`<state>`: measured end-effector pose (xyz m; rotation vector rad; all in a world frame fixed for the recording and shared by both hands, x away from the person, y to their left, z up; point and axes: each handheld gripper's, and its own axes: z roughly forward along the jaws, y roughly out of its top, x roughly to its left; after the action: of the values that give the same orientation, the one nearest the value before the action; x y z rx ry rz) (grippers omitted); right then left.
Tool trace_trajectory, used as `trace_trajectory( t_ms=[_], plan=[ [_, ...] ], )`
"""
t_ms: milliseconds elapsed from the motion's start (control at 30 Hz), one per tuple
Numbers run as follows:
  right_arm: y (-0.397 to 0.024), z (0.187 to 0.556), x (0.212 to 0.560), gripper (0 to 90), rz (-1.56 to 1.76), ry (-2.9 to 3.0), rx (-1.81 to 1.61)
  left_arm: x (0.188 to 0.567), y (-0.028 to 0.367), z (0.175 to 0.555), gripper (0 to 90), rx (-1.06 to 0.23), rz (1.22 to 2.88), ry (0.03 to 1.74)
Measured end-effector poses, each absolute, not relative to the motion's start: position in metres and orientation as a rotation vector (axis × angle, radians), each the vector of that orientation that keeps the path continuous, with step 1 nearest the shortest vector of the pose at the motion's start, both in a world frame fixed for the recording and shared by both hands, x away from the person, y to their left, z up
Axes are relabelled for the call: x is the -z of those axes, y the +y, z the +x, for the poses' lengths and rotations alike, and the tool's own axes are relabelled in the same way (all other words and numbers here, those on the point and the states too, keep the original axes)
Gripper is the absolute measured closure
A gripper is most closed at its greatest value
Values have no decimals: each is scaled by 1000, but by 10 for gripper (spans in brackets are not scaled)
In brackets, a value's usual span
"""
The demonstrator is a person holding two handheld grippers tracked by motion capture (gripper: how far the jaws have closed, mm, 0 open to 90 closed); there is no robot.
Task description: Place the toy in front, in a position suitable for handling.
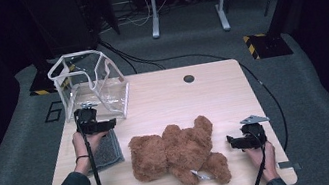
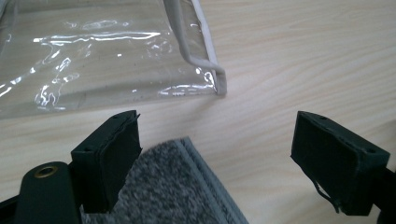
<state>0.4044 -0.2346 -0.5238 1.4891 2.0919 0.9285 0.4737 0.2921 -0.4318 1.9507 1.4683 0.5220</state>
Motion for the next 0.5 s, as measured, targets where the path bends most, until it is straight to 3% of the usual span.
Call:
trace_trajectory(
  t_ms=[500],
  plan=[
    [-216, 378, 470, 46, 1419, 2177, -1023, 441, 280, 417, 70, -445, 1991, 1363]
  ],
)
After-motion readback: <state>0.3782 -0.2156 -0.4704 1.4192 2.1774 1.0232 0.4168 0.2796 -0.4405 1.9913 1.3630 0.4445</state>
